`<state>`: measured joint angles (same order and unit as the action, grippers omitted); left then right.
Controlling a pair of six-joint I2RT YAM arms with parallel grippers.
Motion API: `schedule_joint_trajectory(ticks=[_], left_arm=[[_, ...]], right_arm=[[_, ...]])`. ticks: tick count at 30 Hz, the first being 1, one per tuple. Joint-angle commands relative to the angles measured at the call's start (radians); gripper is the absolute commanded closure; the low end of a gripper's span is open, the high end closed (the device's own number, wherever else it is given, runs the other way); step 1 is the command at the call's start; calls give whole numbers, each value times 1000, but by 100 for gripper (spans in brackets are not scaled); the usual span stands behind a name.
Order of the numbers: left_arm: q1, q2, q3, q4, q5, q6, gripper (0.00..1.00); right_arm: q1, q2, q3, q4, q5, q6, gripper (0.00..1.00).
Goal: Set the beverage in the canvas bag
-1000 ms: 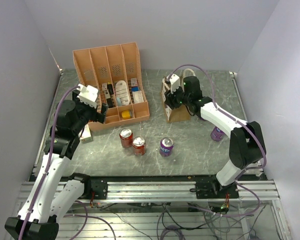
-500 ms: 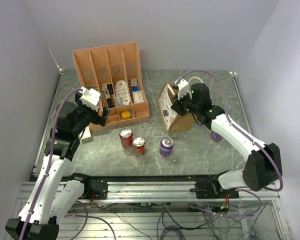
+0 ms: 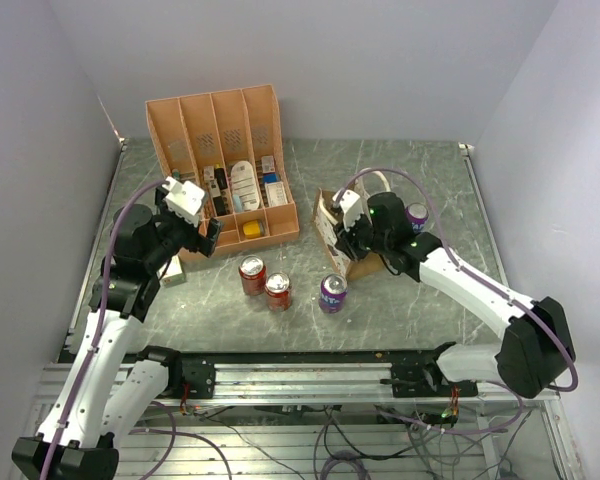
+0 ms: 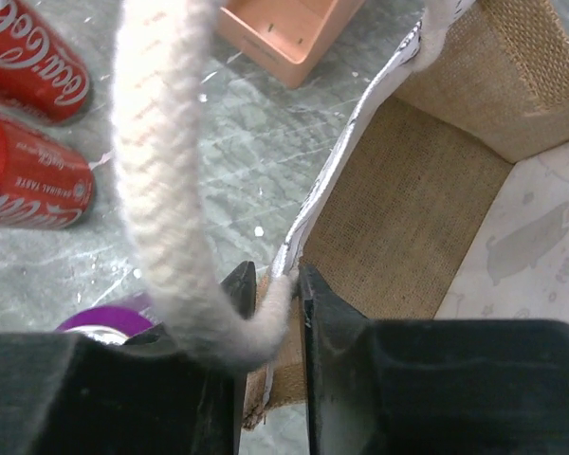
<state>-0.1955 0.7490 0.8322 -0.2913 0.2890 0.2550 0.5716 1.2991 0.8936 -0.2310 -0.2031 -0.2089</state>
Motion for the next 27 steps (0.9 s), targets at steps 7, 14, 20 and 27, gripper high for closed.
schedule_joint_trajectory(ticks=[7, 14, 20, 27], left_arm=[[24, 9, -11, 5, 41, 27, 5], [39, 5, -15, -2, 41, 31, 5], [60, -4, -18, 1, 54, 33, 5], [68, -2, -20, 1, 64, 38, 5]], right_arm=[[7, -119, -12, -99, -126, -66, 33], [7, -199, 38, -219, -128, -222, 17], [7, -295, 76, -346, -249, -313, 15], [27, -283, 101, -556, -454, -522, 15]])
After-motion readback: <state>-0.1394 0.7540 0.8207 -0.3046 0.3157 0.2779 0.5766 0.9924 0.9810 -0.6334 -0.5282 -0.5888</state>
